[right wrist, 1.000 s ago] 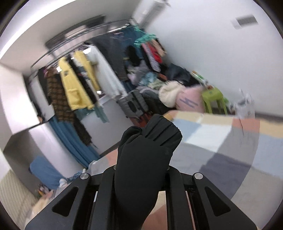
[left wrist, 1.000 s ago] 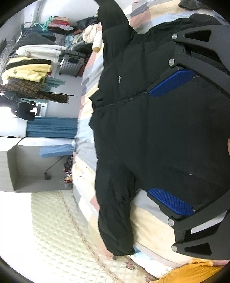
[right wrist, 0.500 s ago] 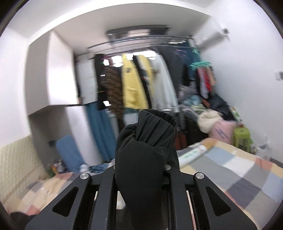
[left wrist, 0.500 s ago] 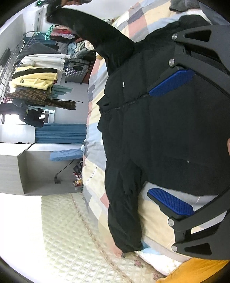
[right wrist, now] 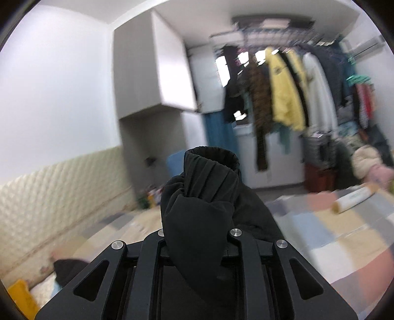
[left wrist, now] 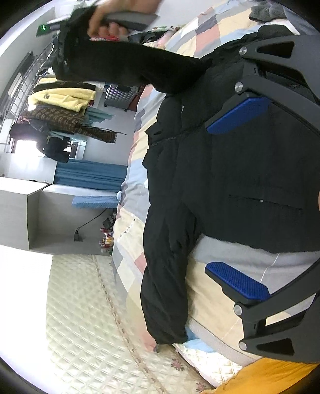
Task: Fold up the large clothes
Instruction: 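Lift the sleeve with the right tool and fold it across the jacket body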
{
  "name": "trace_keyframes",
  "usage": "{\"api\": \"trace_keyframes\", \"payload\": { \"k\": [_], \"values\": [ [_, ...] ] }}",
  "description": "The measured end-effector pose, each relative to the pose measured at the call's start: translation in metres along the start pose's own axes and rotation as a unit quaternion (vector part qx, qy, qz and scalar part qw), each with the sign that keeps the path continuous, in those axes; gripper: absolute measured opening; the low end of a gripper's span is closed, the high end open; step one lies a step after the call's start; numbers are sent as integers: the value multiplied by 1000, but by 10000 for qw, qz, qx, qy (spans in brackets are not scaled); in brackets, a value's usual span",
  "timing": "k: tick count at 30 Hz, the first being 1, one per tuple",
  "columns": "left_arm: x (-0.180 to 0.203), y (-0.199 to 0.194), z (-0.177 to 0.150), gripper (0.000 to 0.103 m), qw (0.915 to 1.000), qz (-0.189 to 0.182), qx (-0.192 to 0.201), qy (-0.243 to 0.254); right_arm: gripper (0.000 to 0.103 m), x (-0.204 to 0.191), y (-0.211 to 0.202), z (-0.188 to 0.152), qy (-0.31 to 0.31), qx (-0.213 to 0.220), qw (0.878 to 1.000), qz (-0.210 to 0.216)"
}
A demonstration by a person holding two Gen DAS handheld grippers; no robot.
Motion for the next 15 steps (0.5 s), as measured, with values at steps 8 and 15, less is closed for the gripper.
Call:
{"api": "trace_keyframes", "payload": {
  "k": [8, 15],
  "values": [
    [-29, 14, -1, 103, 9992, 193, -107, -344, 16, -100, 67, -120, -286, -817, 9931, 793],
    [-43, 41, -15, 103, 9976, 262, -408, -497, 16, -149, 95, -213, -438, -1448, 9833, 1013]
  ]
}}
Point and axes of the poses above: each gripper's, at about its wrist camera, not at the fingertips, and y roughly the way its jaws point, x to its right, z to its top, the point moved 9 cm from there along y, roughly the way its jaws point, and after that the axes turned 8 degrees about -y, right-handed, at the moved point
